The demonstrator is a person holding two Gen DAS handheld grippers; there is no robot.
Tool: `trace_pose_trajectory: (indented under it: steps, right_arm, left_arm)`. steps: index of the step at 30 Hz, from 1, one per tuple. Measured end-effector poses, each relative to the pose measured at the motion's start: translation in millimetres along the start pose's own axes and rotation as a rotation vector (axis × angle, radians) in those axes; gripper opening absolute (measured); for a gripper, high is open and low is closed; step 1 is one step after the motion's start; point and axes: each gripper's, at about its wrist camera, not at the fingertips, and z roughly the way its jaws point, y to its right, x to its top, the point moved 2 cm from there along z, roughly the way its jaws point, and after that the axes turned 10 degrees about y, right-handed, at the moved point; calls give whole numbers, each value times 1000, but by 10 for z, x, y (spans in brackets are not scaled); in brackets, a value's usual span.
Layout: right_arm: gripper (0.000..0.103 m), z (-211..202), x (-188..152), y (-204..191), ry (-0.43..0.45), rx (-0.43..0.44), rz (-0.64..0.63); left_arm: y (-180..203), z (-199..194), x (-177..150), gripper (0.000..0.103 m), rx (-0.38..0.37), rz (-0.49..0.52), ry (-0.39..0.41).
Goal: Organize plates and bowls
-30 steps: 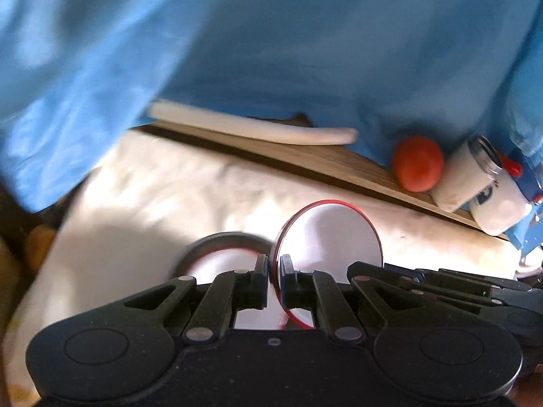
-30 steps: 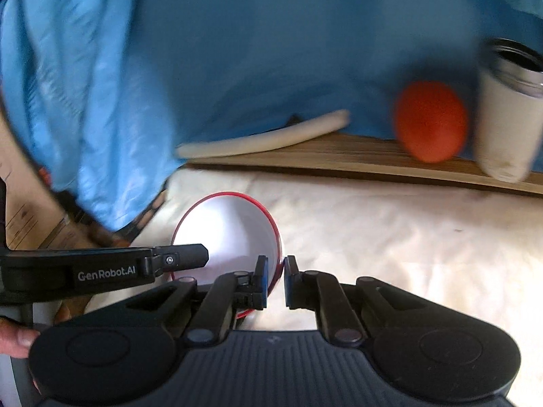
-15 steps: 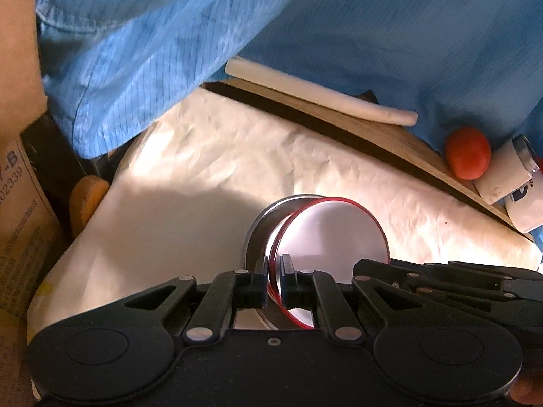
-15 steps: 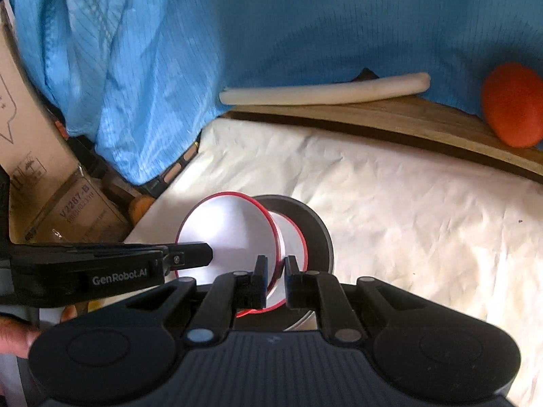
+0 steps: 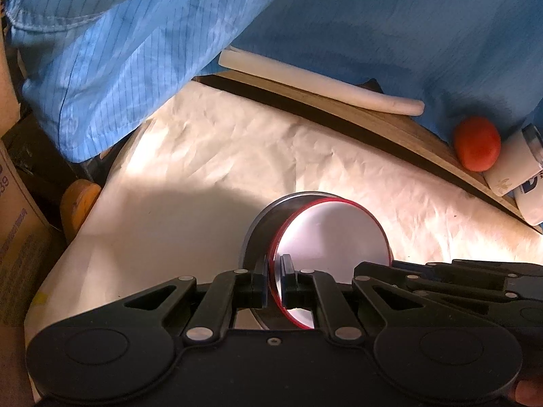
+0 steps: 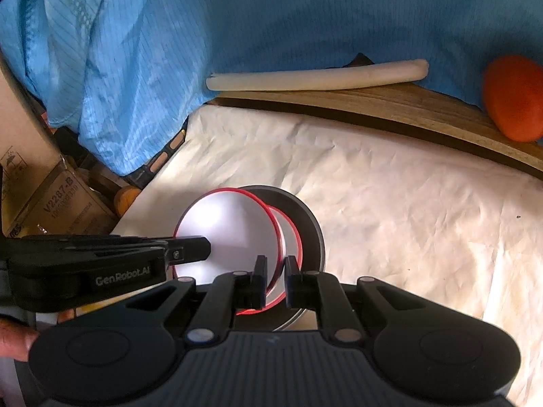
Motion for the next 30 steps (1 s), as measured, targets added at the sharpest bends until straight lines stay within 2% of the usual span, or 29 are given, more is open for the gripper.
trace_pose_trajectory:
  steps: [21,25,30]
  right_arm:
    - [19,-10,13,-6,8,12,1]
    - [28,-22,21,2,13,3,-11]
    - [29,-26,8,29,15,13,4]
  left_arm:
    - [-13,52,7,9,4,-7,-19]
    - [-10,39,0,9,4,-6,-14]
    - [10,-5,-15,11,6,-8,-2]
